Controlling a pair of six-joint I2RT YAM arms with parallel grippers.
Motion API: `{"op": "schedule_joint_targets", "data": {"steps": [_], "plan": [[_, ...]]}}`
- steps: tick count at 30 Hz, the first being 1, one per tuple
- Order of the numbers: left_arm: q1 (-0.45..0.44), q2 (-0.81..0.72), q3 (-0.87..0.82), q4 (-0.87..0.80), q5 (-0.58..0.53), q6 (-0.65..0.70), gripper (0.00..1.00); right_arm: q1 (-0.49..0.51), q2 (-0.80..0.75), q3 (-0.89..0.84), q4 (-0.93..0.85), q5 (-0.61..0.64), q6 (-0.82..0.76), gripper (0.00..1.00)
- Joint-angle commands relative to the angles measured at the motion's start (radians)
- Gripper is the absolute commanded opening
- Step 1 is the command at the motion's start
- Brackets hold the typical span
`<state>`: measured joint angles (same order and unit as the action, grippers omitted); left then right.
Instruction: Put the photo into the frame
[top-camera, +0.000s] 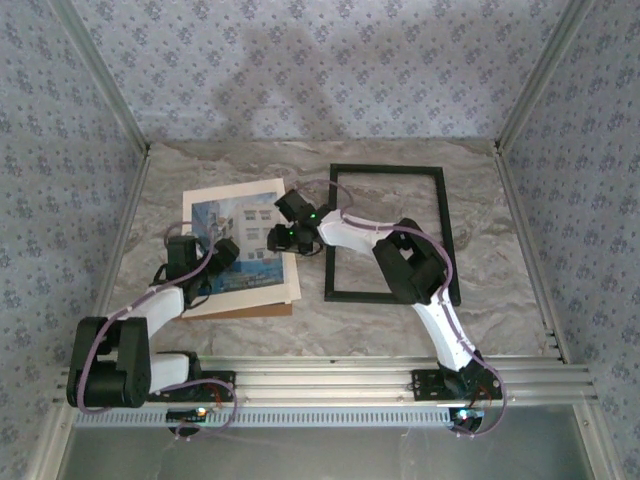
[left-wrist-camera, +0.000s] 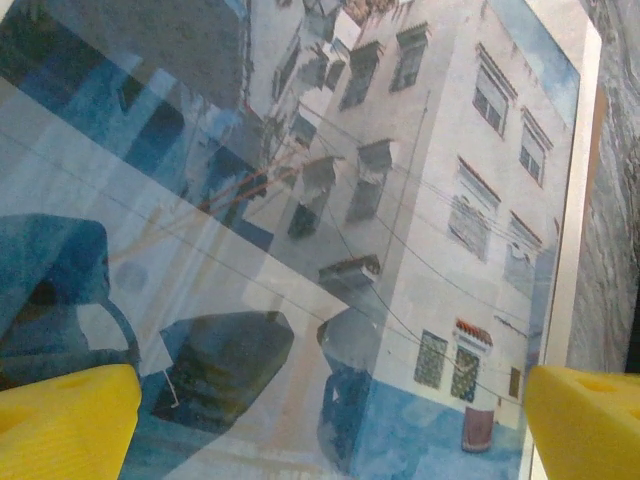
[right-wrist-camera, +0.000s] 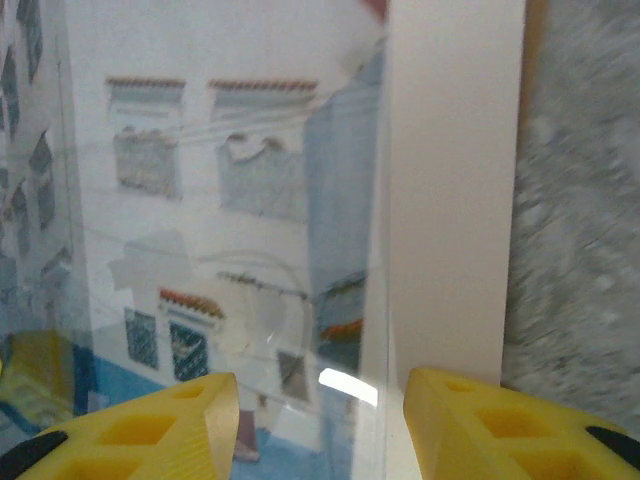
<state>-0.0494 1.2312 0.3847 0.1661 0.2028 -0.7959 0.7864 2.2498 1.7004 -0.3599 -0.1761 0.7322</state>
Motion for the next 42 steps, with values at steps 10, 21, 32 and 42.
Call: {"op": "schedule_joint_targets", "data": {"steps": [10,21,32,42], "plan": [[-0.04,-0.098,0.061,-0.243,0.033,-0.043,0.99,-0.078,-0.121,-0.096,-0.06,0.047,-0.095,0.51],[-0.043,-0.147,0.016,-0.292,0.074,-0.051,0.99,0.036,-0.29,-0.302,-0.108,-0.009,-0.024,0.5],[-0.049,-0.096,-0.042,-0.22,0.06,-0.068,0.99,0.105,-0.283,-0.362,-0.122,-0.062,0.032,0.5],[-0.049,-0.095,-0.066,-0.217,0.052,-0.075,0.99,0.109,-0.276,-0.378,-0.09,-0.113,0.035,0.5]]}}
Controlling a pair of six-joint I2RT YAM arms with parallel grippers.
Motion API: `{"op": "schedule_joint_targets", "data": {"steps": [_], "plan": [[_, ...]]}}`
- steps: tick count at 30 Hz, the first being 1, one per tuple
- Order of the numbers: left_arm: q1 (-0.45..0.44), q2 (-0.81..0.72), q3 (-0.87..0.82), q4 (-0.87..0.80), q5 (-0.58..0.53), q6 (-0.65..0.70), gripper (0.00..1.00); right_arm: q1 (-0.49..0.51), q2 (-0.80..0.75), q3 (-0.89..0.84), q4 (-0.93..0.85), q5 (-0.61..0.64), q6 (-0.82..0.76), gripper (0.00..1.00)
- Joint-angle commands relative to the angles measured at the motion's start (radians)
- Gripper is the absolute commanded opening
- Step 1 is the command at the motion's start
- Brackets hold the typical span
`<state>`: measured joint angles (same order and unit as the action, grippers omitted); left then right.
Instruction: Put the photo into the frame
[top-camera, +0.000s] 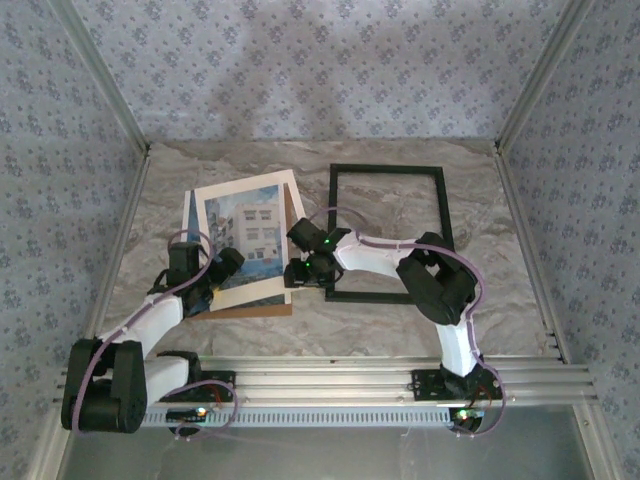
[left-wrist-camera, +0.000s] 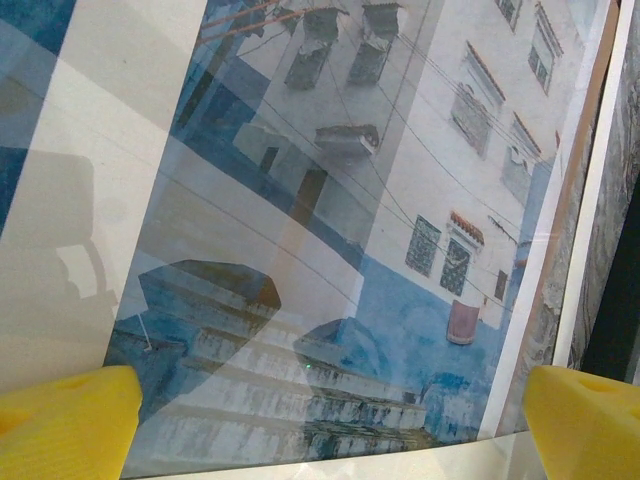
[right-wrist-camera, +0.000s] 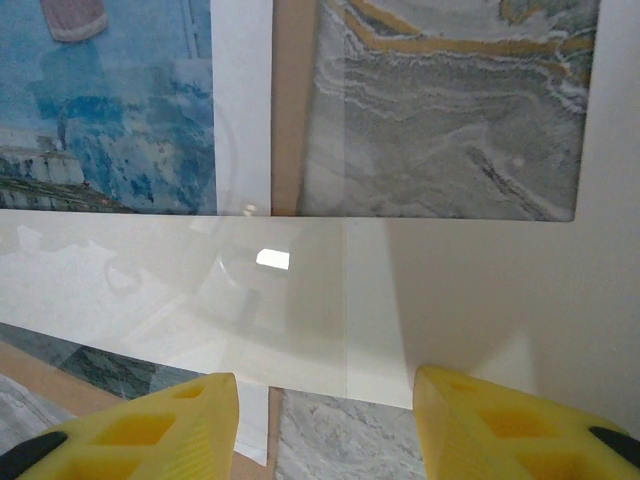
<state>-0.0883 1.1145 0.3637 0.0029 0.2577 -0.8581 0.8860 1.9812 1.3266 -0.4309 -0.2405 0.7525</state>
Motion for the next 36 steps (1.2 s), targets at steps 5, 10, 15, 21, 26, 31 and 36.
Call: {"op": "schedule_joint_targets", "data": {"steps": [5,10,15,21,26,31,36], "plan": [[-0.012,0.018,-0.049,-0.058,-0.008,-0.015,0.98,0.017,-0.068,-0.027,-0.06,-0.03,0.003,0.51],[-0.012,0.011,-0.053,-0.066,-0.02,-0.017,0.99,0.025,-0.083,-0.044,-0.068,-0.044,0.01,0.51],[-0.012,0.011,-0.052,-0.063,-0.022,-0.018,0.99,0.025,-0.048,-0.036,-0.054,-0.094,0.008,0.51],[-0.015,0.007,-0.061,-0.058,-0.022,-0.022,0.99,0.02,-0.015,-0.028,-0.03,-0.129,0.01,0.51],[-0.019,0.008,-0.067,-0.048,-0.025,-0.027,0.99,0.023,0.009,-0.005,-0.026,-0.14,-0.003,0.51],[-0.02,0.014,-0.071,-0.044,-0.028,-0.028,0.99,0.029,0.008,0.017,0.0,-0.154,-0.012,0.51],[-0.021,0.019,-0.071,-0.043,-0.031,-0.029,0.99,0.028,-0.009,0.004,0.052,-0.167,0.011,0.51]]}}
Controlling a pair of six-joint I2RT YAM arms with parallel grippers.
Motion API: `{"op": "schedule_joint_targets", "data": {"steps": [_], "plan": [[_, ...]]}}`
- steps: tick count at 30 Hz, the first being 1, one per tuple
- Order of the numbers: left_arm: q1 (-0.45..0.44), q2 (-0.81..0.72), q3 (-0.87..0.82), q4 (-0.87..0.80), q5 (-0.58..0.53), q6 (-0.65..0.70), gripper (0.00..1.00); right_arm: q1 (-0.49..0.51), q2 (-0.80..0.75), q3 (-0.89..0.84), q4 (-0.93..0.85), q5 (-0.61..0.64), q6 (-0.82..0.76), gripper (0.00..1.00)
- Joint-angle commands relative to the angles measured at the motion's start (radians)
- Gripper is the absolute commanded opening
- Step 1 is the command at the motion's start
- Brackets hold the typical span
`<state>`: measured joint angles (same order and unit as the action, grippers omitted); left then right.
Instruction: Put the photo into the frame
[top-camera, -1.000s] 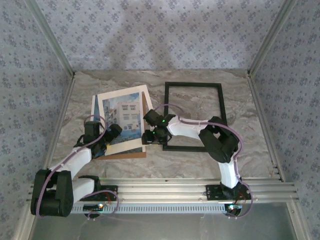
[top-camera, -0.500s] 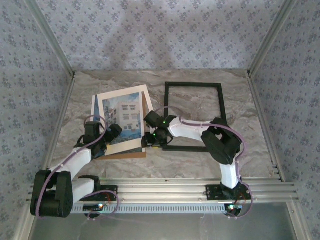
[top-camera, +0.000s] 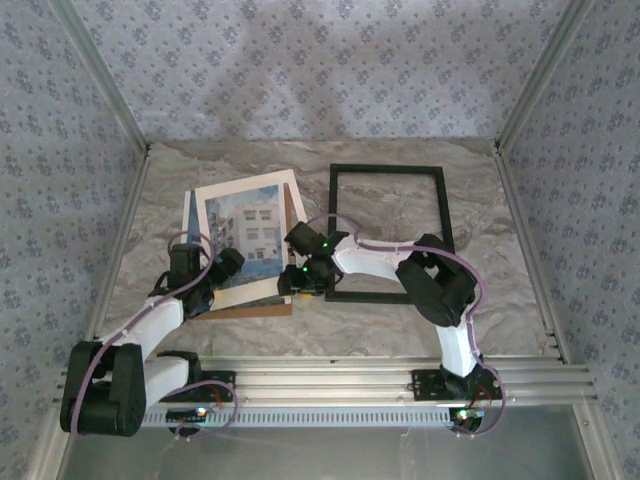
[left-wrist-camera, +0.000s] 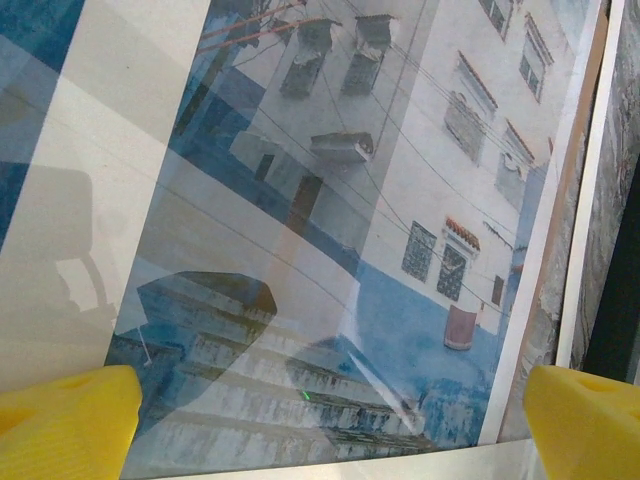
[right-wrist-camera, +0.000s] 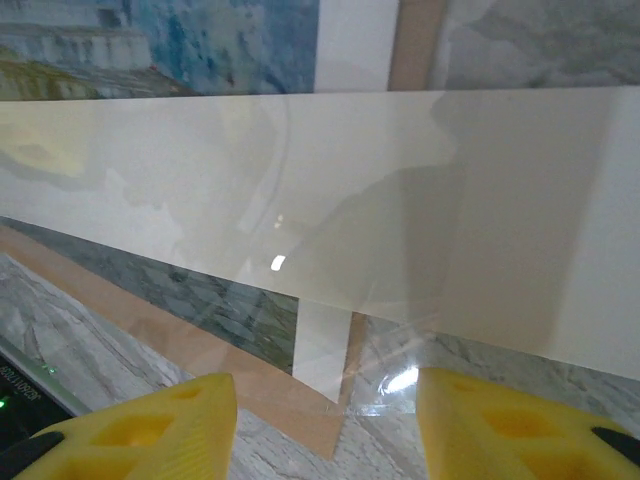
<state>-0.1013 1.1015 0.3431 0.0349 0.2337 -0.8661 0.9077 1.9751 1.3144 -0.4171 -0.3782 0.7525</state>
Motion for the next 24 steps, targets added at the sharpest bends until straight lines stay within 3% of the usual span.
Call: {"op": "schedule_joint_targets", "data": {"steps": [1,8,13,24], "plan": [[-0.007,0.032,-0.052,-0.075,-0.008,-0.021,0.99,0.004,-0.008,0.011,0.042,-0.031,0.013,0.51],[-0.008,0.039,-0.056,-0.07,-0.011,-0.021,0.98,-0.011,-0.09,-0.086,0.197,-0.038,0.012,0.51],[-0.009,0.046,-0.053,-0.067,-0.009,-0.021,0.99,-0.061,-0.082,-0.166,0.367,-0.109,0.062,0.51],[-0.009,0.04,-0.046,-0.076,-0.011,-0.019,0.99,-0.108,-0.024,-0.132,0.42,-0.121,0.099,0.43]]}}
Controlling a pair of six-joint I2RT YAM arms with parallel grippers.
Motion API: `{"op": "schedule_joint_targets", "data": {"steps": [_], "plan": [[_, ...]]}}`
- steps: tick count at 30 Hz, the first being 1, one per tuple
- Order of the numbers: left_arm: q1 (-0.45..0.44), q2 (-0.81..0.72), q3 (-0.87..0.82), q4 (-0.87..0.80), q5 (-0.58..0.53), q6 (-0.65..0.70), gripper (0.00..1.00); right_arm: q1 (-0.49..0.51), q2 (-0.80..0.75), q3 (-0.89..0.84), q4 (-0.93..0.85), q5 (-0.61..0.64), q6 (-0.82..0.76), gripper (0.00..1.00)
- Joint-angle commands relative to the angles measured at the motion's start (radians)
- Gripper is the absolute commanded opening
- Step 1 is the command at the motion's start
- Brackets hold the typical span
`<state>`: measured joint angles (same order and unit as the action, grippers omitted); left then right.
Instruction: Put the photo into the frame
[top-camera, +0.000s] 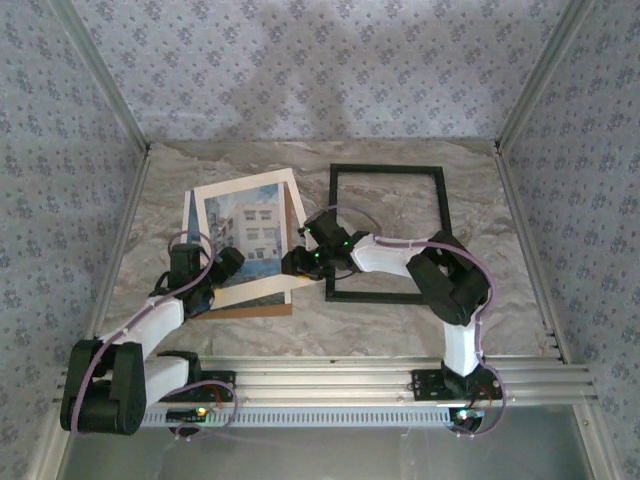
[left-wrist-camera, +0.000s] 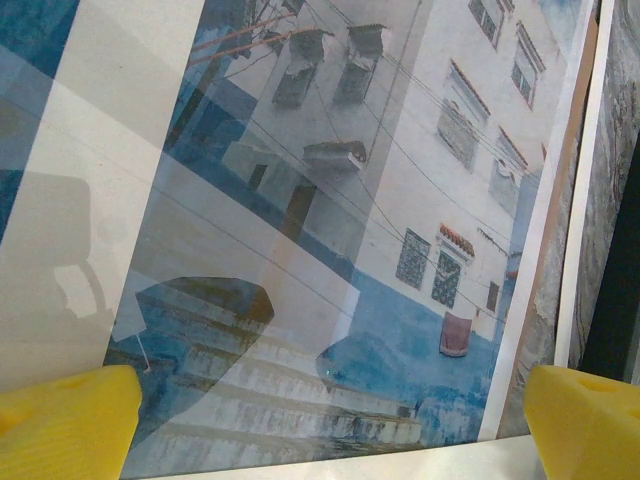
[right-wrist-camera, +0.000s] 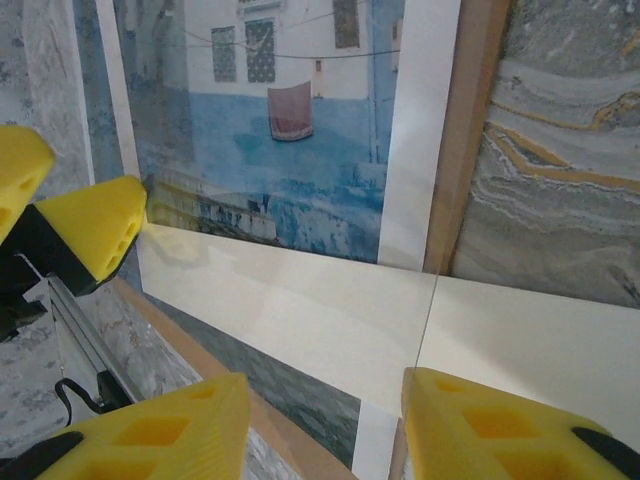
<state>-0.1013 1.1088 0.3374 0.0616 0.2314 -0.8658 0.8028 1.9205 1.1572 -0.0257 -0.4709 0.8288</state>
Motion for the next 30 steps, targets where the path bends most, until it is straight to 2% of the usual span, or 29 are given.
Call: {"op": "schedule_joint_targets", "data": {"steps": [1,26,30], "plan": [[-0.008,0.033,-0.04,-0.103,-0.009,-0.019,0.99,-0.006,0.037,0.026,0.032,-0.032,0.025,0.43],[-0.009,0.043,-0.031,-0.111,-0.017,-0.012,0.98,-0.068,0.258,0.292,0.038,-0.079,0.041,0.44],[-0.008,0.043,-0.031,-0.111,-0.018,-0.012,0.98,-0.069,0.268,0.306,0.02,-0.077,0.032,0.4]]}}
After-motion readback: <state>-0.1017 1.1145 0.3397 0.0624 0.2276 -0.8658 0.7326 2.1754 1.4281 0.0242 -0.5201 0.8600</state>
